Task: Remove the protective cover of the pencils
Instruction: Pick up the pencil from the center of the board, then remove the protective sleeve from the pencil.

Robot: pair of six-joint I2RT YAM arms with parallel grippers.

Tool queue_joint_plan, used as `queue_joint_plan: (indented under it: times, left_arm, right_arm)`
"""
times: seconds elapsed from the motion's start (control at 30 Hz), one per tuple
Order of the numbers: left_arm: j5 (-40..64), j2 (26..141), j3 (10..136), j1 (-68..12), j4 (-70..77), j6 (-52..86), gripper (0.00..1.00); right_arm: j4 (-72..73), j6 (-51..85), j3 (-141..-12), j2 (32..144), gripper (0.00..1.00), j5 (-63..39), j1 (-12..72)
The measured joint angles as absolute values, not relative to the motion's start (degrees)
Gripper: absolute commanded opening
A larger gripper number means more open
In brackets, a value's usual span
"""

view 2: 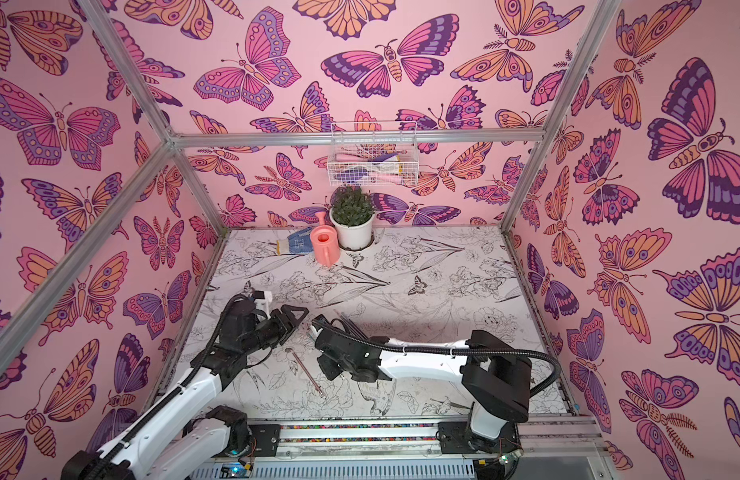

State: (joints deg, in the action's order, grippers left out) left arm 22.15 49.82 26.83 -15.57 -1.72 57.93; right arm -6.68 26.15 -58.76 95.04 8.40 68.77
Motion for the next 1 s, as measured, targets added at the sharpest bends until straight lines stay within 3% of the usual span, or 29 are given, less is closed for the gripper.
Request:
queue_joint_plan:
  times: [0.57, 0.67, 0.83, 1.0]
  left_arm:
    - [21.0, 48.7, 26.4, -15.7, -3.1, 58.1, 0.64]
    - [21.0, 48.9, 26.4, -15.8, -3.1, 58.1, 0.52]
    - [21.0, 48.9, 26.4, -15.9, -3.1, 58.3, 0.41]
    - [21.0, 48.9, 26.2, -16.2, -3.0, 58.4, 0.36]
  right_arm:
    - [-4.9, 27.0, -58.7, 91.1, 0.0, 9.6, 68.8]
    - [-4.5, 27.0, -58.7, 91.0, 0.0, 9.6, 68.8]
    - [-3.8, 27.0, -58.7, 91.0, 0.0, 9.6, 68.8]
    - [-3.6, 27.0, -58.7, 91.0, 0.01, 9.4, 68.8]
